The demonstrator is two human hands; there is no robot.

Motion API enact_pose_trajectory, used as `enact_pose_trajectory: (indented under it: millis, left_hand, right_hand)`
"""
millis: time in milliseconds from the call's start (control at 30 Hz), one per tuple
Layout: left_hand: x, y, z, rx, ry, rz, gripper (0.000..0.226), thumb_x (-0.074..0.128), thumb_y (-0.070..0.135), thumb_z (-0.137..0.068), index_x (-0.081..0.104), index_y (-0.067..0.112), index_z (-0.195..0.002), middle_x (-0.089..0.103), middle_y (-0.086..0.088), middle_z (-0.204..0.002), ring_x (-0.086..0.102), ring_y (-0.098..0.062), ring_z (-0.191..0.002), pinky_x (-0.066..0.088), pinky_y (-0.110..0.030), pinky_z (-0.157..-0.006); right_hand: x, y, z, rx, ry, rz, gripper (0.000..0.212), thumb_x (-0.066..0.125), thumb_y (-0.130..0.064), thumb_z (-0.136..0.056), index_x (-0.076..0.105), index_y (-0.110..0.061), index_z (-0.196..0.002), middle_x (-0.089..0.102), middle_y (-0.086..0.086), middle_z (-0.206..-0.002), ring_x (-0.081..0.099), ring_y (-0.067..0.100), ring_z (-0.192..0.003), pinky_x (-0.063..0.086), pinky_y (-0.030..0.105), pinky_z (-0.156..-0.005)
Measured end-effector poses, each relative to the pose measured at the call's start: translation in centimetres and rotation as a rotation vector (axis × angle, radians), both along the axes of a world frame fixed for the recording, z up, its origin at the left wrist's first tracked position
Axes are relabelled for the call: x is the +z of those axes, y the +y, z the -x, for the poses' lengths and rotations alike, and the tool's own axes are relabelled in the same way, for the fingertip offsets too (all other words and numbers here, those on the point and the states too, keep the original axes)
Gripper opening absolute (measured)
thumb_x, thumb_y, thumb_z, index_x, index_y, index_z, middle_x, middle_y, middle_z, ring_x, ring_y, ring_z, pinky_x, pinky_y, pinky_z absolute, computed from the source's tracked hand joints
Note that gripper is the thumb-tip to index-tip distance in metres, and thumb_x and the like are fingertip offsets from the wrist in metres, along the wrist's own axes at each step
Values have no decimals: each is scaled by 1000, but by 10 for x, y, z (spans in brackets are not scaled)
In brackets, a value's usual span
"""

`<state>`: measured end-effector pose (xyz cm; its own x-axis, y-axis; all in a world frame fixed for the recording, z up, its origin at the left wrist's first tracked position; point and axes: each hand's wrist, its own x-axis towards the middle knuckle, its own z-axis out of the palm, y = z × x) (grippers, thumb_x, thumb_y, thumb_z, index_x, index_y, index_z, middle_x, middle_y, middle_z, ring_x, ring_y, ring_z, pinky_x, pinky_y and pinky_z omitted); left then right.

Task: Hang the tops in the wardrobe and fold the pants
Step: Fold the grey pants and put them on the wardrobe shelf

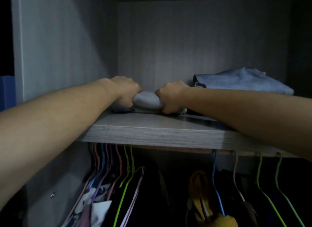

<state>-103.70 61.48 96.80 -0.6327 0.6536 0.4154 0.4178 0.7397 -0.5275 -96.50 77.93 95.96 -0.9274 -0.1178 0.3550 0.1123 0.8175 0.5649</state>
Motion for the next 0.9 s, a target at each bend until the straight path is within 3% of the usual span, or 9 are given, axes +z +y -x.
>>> enact_pose_trajectory:
  millis: [100,200,300,400,600,700,800,900]
  left_hand:
    - [4,-1,-9,49,-242,-29,40,74,26,-70,55,29,-105,64,0,-101,60,-22,-91,47,-29,-75]
    - [3,-6,-2,80,-431,-56,48,71,14,-74,50,25,-117,61,0,-109,59,-21,-98,49,-32,-87]
    - [-1,-11,10,94,-365,-16,46,65,33,-79,46,34,-121,59,-1,-124,58,-24,-109,47,-41,-100]
    - [-6,-14,21,163,-230,37,61,59,45,-88,36,29,-143,40,-9,-148,44,-29,-132,35,-40,-111]
    - [-10,-14,27,255,-376,-38,79,55,21,-90,11,33,-154,19,-11,-159,28,-29,-144,27,-40,-117]
    - [-11,-15,17,229,-392,-78,76,55,18,-87,20,27,-154,25,-10,-157,31,-28,-142,29,-39,-116]
    - [-7,-18,1,122,-227,-196,53,56,20,-86,47,17,-138,45,-11,-145,44,-31,-131,40,-42,-107]
    - [1,-21,-28,32,172,-379,57,54,24,-89,39,13,-143,30,-15,-153,24,-34,-143,29,-55,-111]
  right_hand:
    - [8,2,-4,70,-64,25,48,64,-47,-81,55,-26,-123,64,2,-107,58,22,-90,47,33,-72]
    - [18,16,-12,65,-230,308,67,70,-41,-79,45,-27,-139,60,4,-119,65,24,-94,60,41,-77]
    - [21,29,-19,63,-271,433,75,72,-34,-81,38,-30,-148,55,3,-126,65,24,-98,61,42,-80]
    - [14,33,-14,101,-167,212,60,67,-29,-87,47,-27,-143,58,5,-135,60,27,-114,50,38,-99]
    - [-14,33,0,125,-151,270,61,54,-18,-96,30,-20,-152,52,15,-141,52,31,-125,41,36,-106]
    - [-5,32,-18,125,-183,425,68,57,-28,-92,30,-23,-154,49,9,-145,51,27,-128,39,31,-106]
    - [16,34,-37,168,-42,556,73,55,-46,-91,25,-28,-156,36,7,-156,42,28,-137,34,33,-111]
    - [30,45,-59,183,245,394,60,43,-46,-100,26,-29,-155,28,10,-160,35,33,-141,34,44,-112]
